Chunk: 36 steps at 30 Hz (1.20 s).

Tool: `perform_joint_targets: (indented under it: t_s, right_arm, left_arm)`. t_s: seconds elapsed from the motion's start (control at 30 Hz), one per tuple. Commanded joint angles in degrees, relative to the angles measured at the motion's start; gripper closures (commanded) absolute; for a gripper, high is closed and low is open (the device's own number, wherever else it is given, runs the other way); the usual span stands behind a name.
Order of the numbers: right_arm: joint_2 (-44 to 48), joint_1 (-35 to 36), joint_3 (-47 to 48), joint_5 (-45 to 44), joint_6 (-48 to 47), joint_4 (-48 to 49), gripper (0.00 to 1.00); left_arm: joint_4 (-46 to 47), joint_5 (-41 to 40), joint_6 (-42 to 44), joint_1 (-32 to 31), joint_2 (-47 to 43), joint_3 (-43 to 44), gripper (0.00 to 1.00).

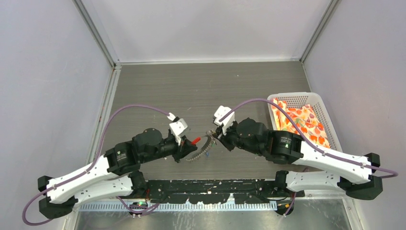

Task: Remove the keys from the keyring

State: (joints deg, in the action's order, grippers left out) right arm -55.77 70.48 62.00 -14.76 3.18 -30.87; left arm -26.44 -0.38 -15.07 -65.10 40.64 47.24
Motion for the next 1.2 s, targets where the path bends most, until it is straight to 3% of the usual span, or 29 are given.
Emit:
perform_joint_targets:
  t_s: [0.0, 0.27, 0.63, 0.97, 1.17]
  right_arm:
    - [-1.4, 2.7, 5.5, -10.1, -5.2, 1.3, 0.99]
    - [-3.4, 4.8, 9.9, -11.2, -8.2, -1.2, 0.99]
    - [-3.4, 4.9, 10.2, -2.2, -4.6, -3.9, 0.99]
    - [-3.9, 4.9, 11.7, 4.8, -3.3, -0.4, 0.99]
    - [-5.4, 4.9, 12.6, 2.4, -2.0, -2.7, 0.99]
  left_arm:
    - [3.8, -2.5, -1.6, 0.2, -3.8, -1.3, 0.99]
    - [-3.8, -7.1, 1.1, 0.2, -9.3, 1.6, 0.99]
    - [-2.5, -13.6, 1.5, 0.2, -14.1, 1.8, 0.99]
    - [-3.4, -7.9, 4.5, 0.2, -10.9, 5.2, 0.99]
    - [-2.8, -5.4, 6.3, 0.2, -11.3, 5.8, 0.99]
